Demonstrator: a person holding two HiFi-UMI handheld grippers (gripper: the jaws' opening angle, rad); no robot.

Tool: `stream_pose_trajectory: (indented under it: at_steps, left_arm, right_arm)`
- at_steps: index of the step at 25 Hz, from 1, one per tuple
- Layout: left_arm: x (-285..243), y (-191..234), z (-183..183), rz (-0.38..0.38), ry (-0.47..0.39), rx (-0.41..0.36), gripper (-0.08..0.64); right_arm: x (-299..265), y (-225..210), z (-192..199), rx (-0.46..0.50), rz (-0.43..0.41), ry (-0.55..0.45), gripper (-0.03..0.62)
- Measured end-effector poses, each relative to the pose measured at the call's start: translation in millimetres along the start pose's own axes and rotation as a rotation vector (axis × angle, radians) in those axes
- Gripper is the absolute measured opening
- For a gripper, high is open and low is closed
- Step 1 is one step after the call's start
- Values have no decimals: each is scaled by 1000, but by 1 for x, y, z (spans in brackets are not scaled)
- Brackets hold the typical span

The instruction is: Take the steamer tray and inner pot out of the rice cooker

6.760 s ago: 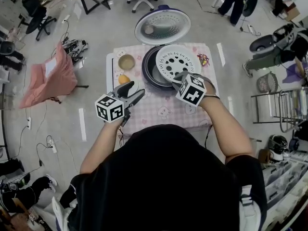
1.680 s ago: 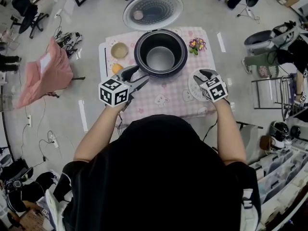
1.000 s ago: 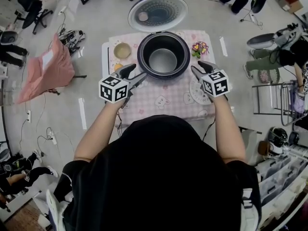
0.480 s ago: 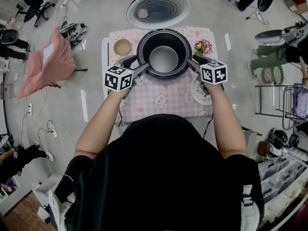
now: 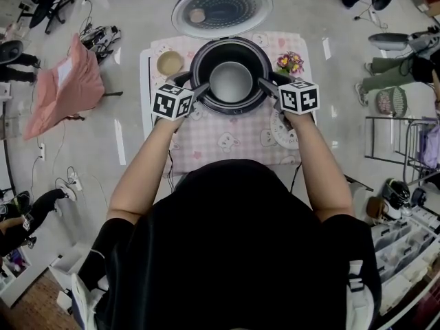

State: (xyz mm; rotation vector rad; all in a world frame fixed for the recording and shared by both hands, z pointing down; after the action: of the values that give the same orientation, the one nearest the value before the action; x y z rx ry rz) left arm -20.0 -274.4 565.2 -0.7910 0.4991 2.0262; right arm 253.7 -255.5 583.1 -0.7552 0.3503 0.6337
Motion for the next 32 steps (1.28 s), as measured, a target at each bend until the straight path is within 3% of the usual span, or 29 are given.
stream_pose_trajectory:
  at_steps: [5, 8, 12, 17, 23, 28, 32]
  left_arm:
    - [-8, 4, -4, -30, 12, 1, 267]
    - [-12, 6, -4, -28, 3, 55, 265]
    - [-13, 13, -8, 12, -28, 271, 262]
    - [-15, 16, -10, 143, -74, 566, 264]
    - [-14, 28, -3, 216, -107, 812, 231]
    - [-12, 36, 2, 256, -122, 929, 144]
    - [-10, 30, 3, 280, -121, 953, 99]
  right_arm:
    - [-7, -3, -6, -12, 1, -18, 187]
    - [-9, -5, -6, -35, 20, -40, 183]
    - [-7, -5, -9, -141, -3, -123, 169]
    - [-2, -7, -12, -358, -81, -251, 157]
    - [0, -9, -10, -419, -90, -282, 117]
    - [2, -8, -8, -454, -96, -306, 83]
    - [9, -6, -7, -447, -100, -333, 52]
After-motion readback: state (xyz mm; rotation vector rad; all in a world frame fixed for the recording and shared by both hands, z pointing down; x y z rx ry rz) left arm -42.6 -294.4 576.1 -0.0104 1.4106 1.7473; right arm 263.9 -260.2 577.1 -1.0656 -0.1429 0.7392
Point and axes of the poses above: the fingertips, and each gripper's own axes: x backward along the fingers, y to its left, z out of its underside, the point moved 6 cm from there along x, backward along the fingers, and after that the axes turned 15 degrees about -z, right-handed, at the moved point
